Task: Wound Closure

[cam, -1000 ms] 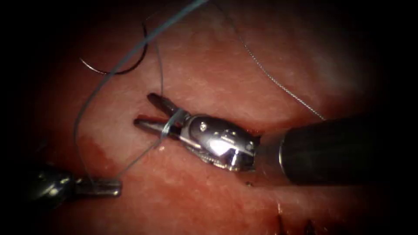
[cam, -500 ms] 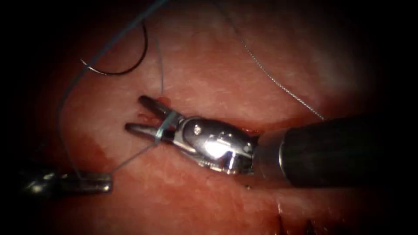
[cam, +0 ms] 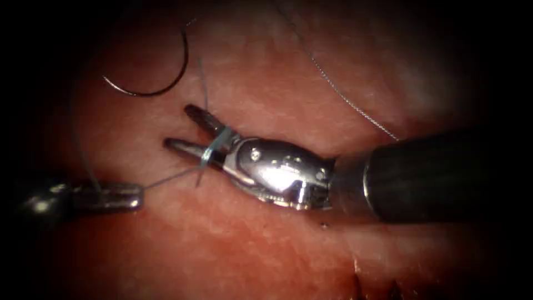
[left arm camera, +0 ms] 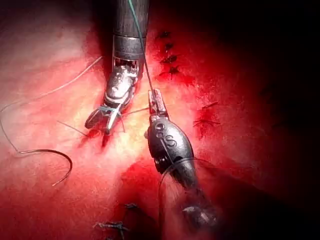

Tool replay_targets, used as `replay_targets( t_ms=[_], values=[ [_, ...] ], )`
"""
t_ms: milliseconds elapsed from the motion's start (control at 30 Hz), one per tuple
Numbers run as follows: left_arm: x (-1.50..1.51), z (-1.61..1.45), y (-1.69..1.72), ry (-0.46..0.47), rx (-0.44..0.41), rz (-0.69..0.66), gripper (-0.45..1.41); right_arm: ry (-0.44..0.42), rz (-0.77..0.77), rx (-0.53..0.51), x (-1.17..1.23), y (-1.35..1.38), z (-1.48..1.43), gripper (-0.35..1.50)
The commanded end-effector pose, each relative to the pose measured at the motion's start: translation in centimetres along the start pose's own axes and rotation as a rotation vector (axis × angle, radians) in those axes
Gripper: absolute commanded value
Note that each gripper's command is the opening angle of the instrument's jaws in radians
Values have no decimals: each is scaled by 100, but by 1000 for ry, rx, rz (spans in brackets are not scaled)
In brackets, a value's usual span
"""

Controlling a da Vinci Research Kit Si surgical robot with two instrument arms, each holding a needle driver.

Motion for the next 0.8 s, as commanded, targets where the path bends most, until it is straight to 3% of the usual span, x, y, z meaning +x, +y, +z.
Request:
replay_targets(
  t_ms=[33, 433, 800],
  values=[
    [-13, 3, 4, -2, 2, -7, -45, -3, 2, -7, -8, -5, 3, 42],
    [-15, 7, -41, 5, 29, -6, -45, -10, -3, -76, -9, 10, 8, 42],
    [-19, 7, -58, 7, 40, -3, -45, -5, 49, -125, -8, 16, 22, 54]
  ],
)
